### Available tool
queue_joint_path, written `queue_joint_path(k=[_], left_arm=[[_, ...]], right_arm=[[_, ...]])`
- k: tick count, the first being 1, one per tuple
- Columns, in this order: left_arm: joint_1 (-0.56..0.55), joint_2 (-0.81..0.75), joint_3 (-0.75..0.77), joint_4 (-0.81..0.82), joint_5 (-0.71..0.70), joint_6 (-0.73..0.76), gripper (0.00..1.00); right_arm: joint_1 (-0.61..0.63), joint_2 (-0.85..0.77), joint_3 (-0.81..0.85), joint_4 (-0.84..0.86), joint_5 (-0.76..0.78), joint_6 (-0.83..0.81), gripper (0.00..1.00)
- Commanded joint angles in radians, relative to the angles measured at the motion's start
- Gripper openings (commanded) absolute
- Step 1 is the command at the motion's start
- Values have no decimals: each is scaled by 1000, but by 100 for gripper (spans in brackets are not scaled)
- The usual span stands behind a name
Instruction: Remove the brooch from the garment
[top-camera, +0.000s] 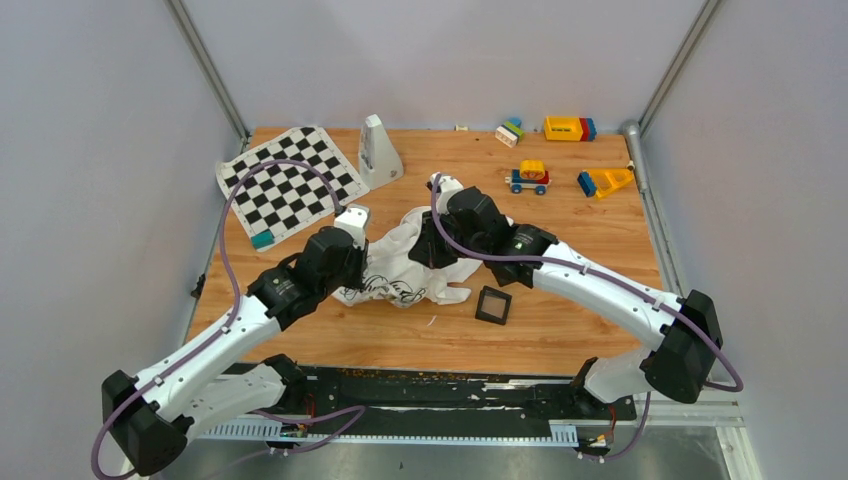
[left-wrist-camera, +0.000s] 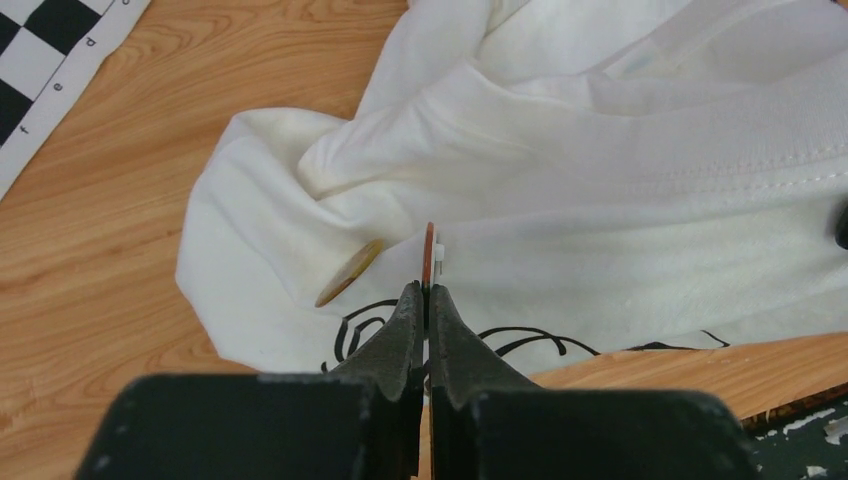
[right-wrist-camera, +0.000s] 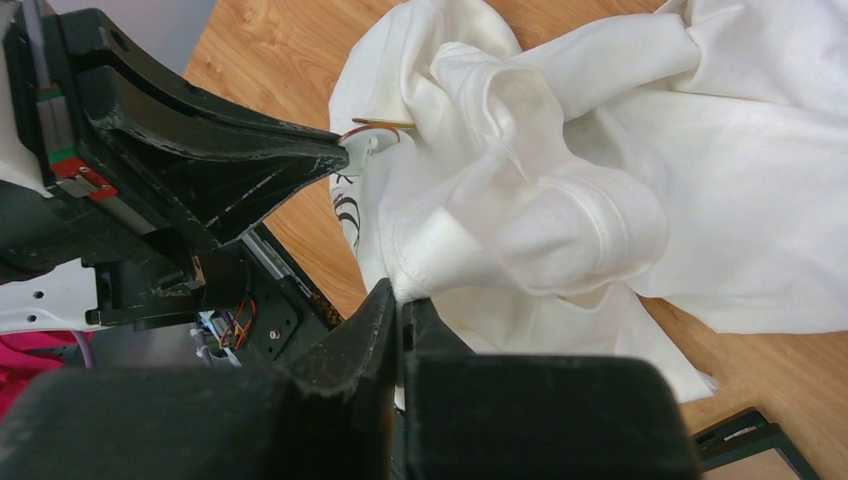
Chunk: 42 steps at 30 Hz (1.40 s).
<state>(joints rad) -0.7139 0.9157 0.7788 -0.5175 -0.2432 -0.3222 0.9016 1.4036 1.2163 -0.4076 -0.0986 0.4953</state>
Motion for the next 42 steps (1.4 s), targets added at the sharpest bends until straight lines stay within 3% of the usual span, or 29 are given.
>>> queue_joint_path(k=[1, 15, 20, 30, 36, 42], left_arm=[[-4, -30, 49, -29, -73, -36, 0], [38, -147, -18, 53, 61, -145, 0], [108, -196, -71, 113, 174, -204, 0], [191, -305, -249, 436, 455, -430, 0], [200, -378, -311, 589, 482, -545, 0], [200, -420, -352, 675, 481, -613, 0]], right_arm=[[-7, -24, 27, 23, -6, -3, 0], [-8, -31, -75, 44, -17, 31, 8], [-25, -81, -156, 147, -61, 67, 42], [-75, -156, -308, 486, -225, 242, 74], [-119, -162, -387, 678, -311, 362, 74], [-131, -126, -403, 760, -364, 430, 66]])
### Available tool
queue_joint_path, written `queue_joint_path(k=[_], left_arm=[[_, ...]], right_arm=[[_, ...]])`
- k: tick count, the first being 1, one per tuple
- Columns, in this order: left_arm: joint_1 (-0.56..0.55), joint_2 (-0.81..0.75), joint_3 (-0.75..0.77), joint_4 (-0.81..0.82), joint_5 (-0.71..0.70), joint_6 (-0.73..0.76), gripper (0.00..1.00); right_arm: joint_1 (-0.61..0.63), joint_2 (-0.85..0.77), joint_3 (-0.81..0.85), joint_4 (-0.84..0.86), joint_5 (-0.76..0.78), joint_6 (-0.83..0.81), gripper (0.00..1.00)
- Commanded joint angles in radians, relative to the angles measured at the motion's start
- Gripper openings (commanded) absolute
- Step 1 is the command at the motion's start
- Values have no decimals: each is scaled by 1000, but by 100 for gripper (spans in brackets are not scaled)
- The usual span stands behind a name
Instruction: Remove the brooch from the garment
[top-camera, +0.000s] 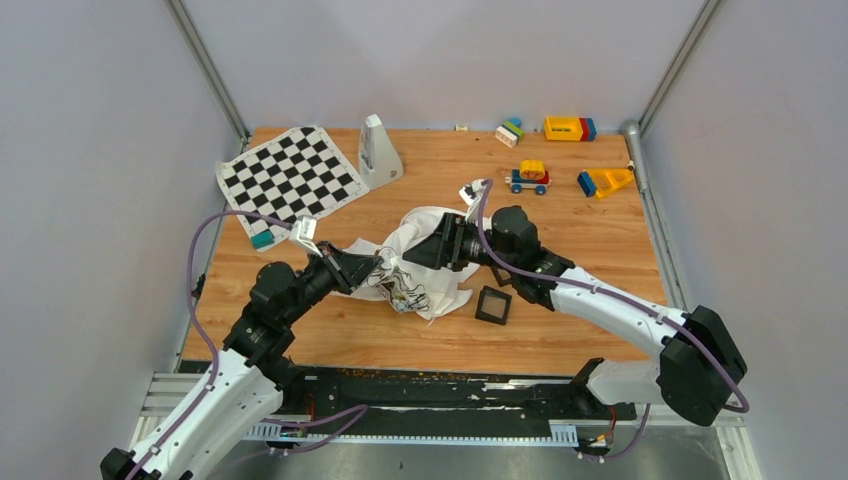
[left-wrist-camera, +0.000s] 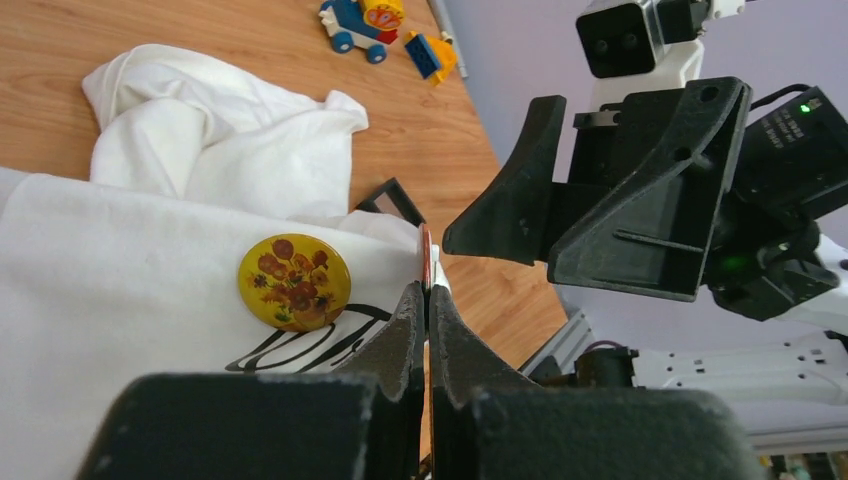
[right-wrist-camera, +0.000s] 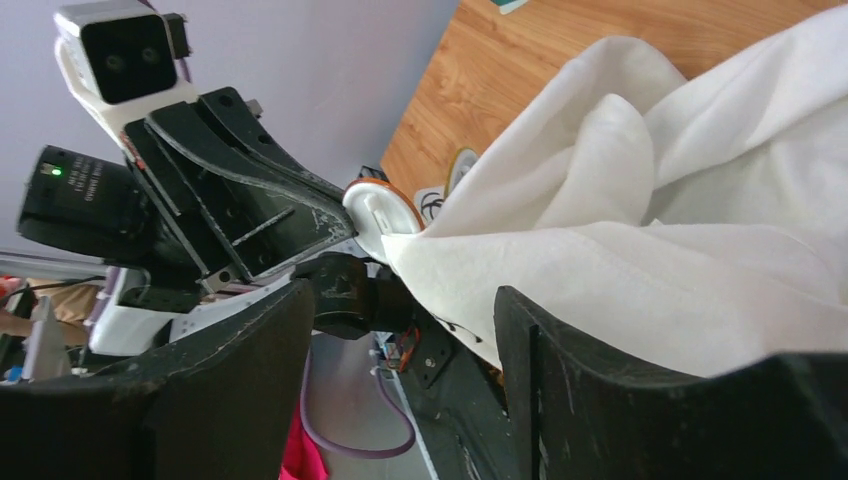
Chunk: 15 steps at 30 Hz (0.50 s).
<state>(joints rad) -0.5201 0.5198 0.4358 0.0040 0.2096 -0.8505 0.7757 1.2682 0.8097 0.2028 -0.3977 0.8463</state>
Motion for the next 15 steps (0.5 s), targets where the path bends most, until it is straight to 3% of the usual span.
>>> queue_joint_path(k=[1, 15], left_arm=[[6, -24, -12, 161, 29, -88, 0], [6, -7, -46, 274, 97, -136, 0]], right_arm=[[-7, 18, 2, 161, -78, 87, 65], [-11, 88, 13, 246, -173, 154, 47]])
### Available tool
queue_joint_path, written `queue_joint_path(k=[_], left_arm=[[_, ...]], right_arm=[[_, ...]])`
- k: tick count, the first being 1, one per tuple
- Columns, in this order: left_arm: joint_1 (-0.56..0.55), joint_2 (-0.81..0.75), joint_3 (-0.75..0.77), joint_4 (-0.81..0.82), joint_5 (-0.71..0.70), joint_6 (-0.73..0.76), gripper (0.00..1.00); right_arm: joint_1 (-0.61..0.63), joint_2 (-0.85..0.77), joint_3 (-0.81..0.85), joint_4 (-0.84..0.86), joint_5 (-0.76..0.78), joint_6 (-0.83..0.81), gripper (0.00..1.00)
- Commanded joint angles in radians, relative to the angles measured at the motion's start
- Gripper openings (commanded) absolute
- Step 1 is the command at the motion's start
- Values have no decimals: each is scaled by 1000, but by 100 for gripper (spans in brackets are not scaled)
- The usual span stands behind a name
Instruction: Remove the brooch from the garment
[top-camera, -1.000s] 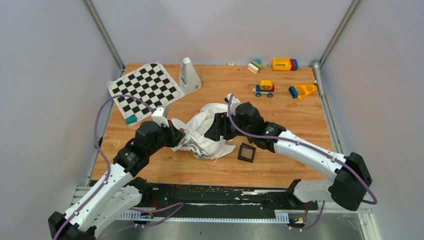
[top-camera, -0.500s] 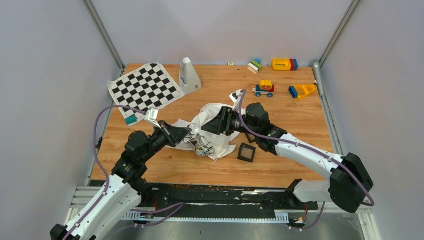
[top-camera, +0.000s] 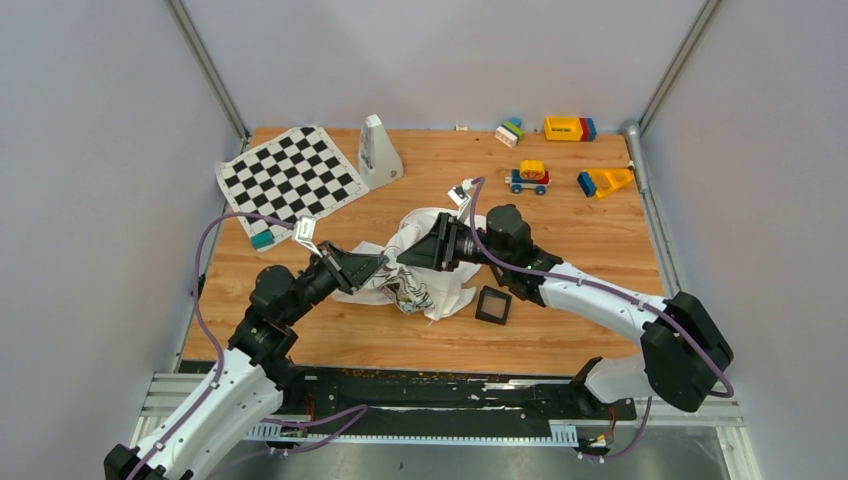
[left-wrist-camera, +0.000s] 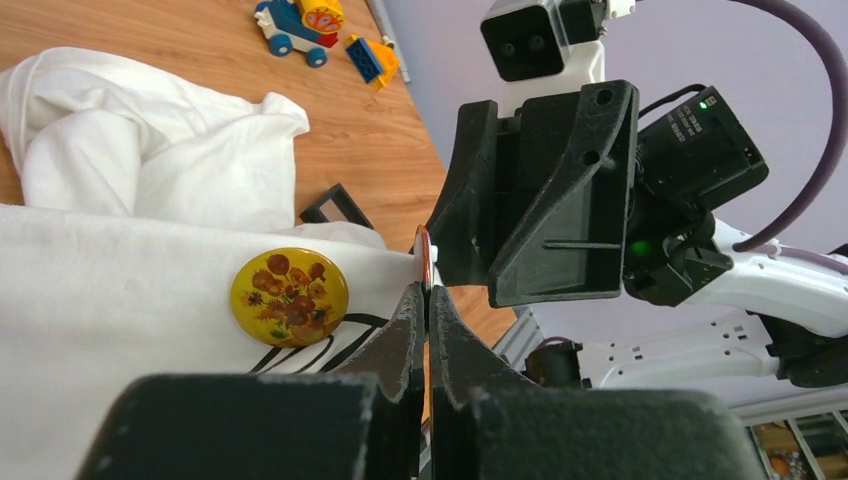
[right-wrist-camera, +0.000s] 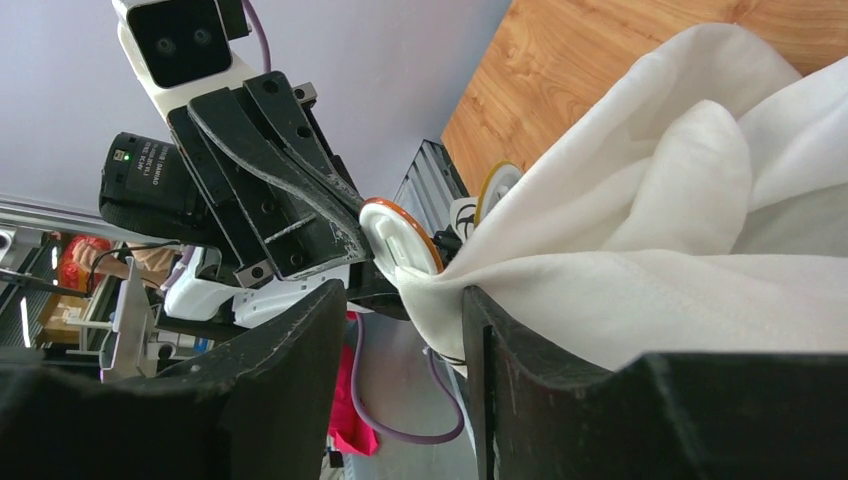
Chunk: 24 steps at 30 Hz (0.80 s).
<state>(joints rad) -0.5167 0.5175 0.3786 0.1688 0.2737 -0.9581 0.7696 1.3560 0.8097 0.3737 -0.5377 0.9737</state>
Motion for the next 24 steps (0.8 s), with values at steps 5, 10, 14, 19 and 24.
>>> queue_joint_path(k=[5, 10, 14, 19, 24], left_arm=[[3, -7, 12, 120, 44, -35, 0], [3, -2, 17, 135, 67, -33, 0], [3, 1, 18, 153, 92, -19, 0], [4, 2, 24, 163, 133, 12, 0], [4, 3, 29, 169, 154, 24, 0]], right_arm=[[-4, 10, 25, 79, -44, 38, 40], [-4, 26, 35, 77, -55, 47, 33], [-4, 38, 41, 81, -63, 52, 28], [-4, 51, 59, 61, -72, 42, 26], [-4, 64, 60, 74, -82, 50, 21]])
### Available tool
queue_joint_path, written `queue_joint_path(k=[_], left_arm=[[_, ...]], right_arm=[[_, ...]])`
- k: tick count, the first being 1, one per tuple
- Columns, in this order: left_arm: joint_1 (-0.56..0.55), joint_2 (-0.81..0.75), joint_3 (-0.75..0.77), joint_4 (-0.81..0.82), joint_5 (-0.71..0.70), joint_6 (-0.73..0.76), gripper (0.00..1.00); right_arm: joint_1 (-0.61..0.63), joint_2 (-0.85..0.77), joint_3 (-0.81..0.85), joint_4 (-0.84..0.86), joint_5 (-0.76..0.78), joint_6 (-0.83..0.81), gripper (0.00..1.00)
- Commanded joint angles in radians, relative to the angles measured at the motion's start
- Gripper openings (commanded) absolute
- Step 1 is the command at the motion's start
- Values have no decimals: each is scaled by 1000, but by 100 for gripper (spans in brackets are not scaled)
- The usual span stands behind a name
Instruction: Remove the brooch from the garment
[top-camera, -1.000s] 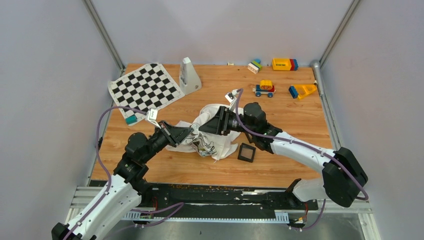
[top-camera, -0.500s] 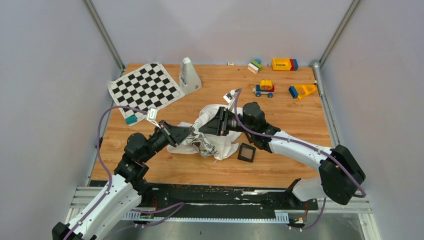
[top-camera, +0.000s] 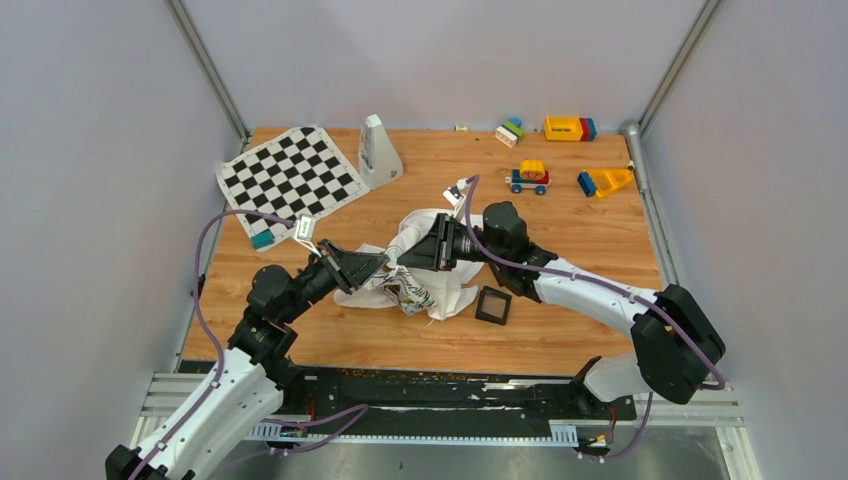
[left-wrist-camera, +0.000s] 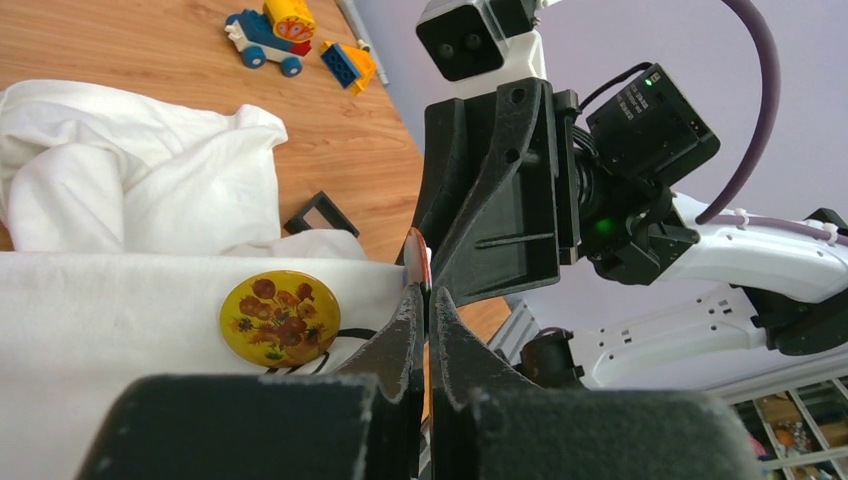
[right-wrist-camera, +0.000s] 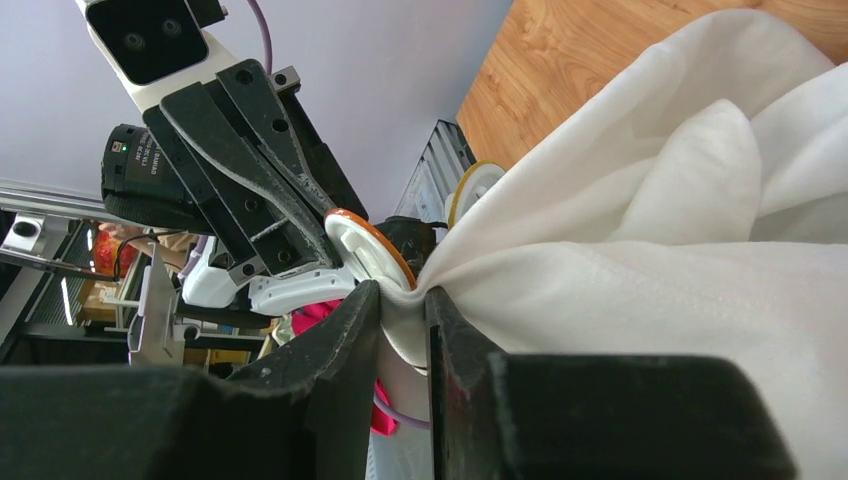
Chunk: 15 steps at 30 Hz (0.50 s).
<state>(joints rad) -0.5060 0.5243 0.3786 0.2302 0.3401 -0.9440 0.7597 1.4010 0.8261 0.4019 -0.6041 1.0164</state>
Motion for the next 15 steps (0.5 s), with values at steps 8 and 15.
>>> queue_joint_path(k=[8, 15], left_arm=[[-8, 28, 26, 134, 169, 57, 0], [-8, 63, 44, 151, 244, 92, 0]], right_arm=[[6, 40, 69, 25, -56, -13, 19], [6, 66, 90, 9, -74, -20, 19]])
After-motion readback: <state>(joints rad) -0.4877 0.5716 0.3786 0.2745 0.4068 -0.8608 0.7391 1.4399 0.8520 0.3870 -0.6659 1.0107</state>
